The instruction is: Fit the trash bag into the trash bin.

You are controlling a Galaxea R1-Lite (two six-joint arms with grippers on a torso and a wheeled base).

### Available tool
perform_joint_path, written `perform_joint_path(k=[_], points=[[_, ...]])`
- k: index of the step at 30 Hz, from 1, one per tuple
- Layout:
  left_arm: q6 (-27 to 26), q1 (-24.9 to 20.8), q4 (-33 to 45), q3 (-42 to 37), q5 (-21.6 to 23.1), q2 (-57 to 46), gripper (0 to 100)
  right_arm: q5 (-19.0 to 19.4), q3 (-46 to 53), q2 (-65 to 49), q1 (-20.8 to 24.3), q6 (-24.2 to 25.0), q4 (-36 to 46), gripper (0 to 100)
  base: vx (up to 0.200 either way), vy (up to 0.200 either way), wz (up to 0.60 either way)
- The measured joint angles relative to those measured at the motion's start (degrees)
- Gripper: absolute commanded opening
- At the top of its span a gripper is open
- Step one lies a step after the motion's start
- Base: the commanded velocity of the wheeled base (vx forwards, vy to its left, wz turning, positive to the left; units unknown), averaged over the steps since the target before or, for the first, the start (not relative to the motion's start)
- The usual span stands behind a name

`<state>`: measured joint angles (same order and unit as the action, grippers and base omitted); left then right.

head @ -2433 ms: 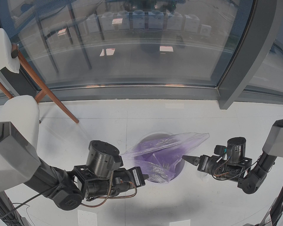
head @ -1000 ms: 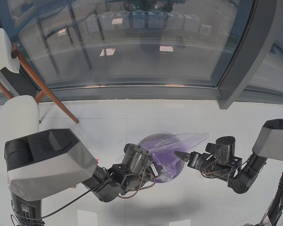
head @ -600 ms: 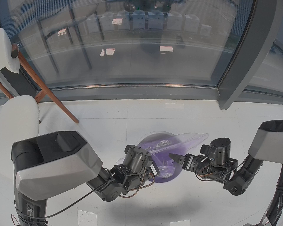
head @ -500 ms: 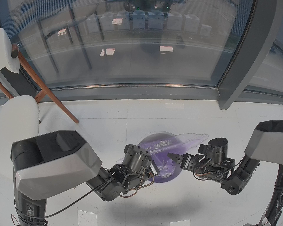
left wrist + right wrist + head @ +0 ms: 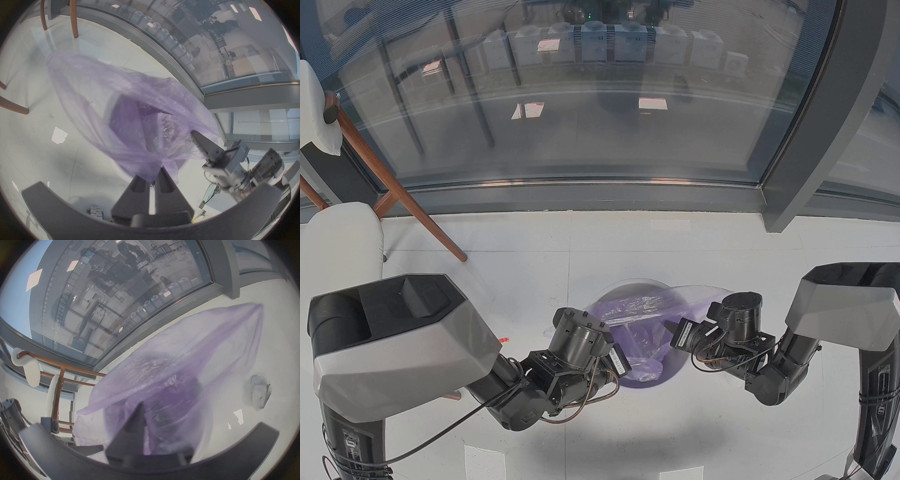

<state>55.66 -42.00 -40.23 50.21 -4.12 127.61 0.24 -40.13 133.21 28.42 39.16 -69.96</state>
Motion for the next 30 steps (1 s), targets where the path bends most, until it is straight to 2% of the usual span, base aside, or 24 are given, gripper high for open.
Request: perform_joint_path(k=[4,9,14,21,30], points=[[-3.66,1.79,-0.09,-3.78,0.84,-2.11,0,1.12,3.04,-2.72,-3.08,-0.38,0.09,0,0.0,0.0,0.0],[-9.7,6.72,-2.16,-8.11,3.08,-4.57,0,3.69,8.74,-6.03,-7.45,-2.43,0.02,0,0.0,0.0,0.0],[-16.36,9.97,-4.61,-12.37,4.94,-5.81,0,4.88,14.91,-7.68,-9.0,-3.5,-0.11,0,0.0,0.0,0.0],[-17.96,9.14,-5.06,-17.64,5.32,-6.34,0,4.84,20.37,-7.22,-6.38,-3.47,-4.43,0,0.0,0.0,0.0],[-20.44,7.16,-5.14,-20.98,4.8,-5.51,0,4.05,26.4,0.63,-1.38,-3.74,-17.74,0,0.0,0.0,0.0]])
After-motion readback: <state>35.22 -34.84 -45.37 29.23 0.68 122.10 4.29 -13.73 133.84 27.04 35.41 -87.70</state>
